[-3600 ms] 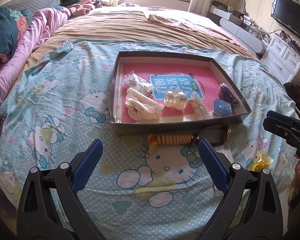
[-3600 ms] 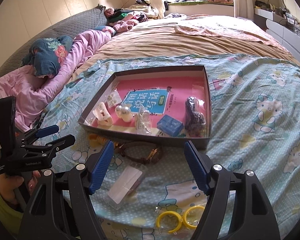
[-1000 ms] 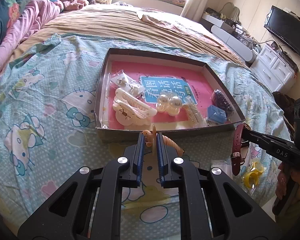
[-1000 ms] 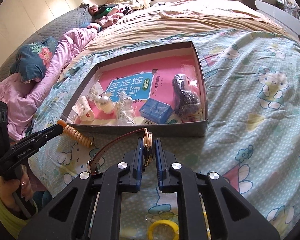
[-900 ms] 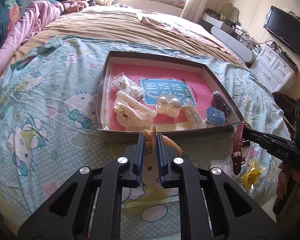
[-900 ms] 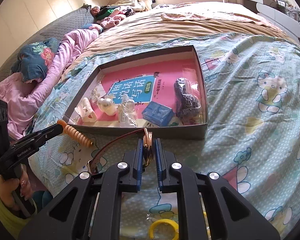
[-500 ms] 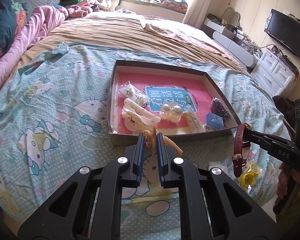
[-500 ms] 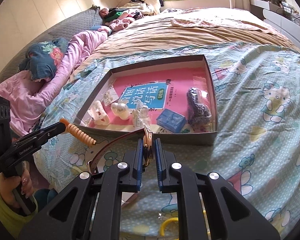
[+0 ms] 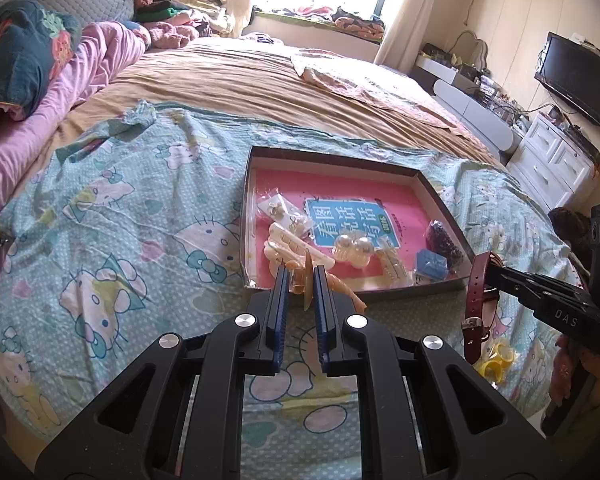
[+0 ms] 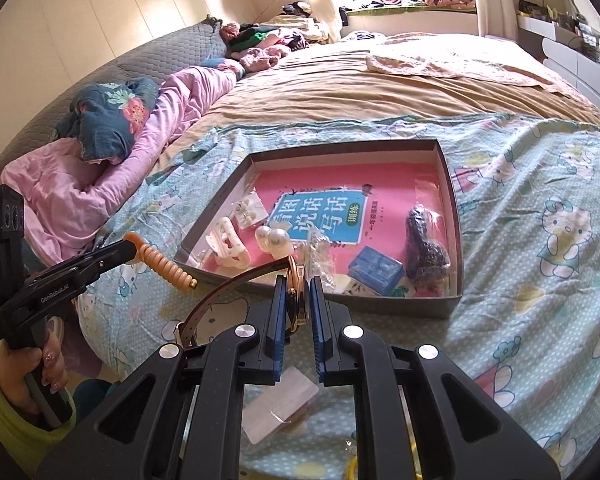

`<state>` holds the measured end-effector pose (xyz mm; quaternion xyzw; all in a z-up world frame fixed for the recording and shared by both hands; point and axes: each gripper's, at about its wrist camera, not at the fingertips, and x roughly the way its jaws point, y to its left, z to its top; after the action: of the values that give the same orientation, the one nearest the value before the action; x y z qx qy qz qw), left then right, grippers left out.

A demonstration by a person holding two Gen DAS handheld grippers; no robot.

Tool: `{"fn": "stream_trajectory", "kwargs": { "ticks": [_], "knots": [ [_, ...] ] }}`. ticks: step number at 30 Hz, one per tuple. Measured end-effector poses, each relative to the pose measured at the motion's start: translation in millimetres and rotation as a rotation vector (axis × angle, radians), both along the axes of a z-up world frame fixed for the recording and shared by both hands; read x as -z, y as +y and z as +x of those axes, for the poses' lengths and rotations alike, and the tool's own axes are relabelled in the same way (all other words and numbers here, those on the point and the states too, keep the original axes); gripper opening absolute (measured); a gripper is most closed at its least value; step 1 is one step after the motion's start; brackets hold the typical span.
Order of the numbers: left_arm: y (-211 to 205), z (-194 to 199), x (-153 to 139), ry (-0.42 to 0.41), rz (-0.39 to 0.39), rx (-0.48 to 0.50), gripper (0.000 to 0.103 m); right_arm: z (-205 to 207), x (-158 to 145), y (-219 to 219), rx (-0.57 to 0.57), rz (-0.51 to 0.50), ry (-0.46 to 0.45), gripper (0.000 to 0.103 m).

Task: Organize jewelry
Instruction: 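Lift and carry the hair tie and watch over the tray with both grippers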

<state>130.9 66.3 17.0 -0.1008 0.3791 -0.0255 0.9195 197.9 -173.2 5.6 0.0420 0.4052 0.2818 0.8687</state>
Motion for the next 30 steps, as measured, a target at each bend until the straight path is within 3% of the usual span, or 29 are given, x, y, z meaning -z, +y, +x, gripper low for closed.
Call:
{"fn": "stream_trajectory", "kwargs": {
  "ticks": [18,30],
  "knots": [
    [-18.4,23.1,-18.1,-0.033,0.03,0.029,0.006,22.8,-27.3,0.6,0.014,0.003,-0.103,0.011],
    [-34.4,46.9,-19.8,-0.045,0.053,0.059,0.006,44.6,-26.2,-15.3,0.069,-0.01,-0.119,0.011]
  ]
}}
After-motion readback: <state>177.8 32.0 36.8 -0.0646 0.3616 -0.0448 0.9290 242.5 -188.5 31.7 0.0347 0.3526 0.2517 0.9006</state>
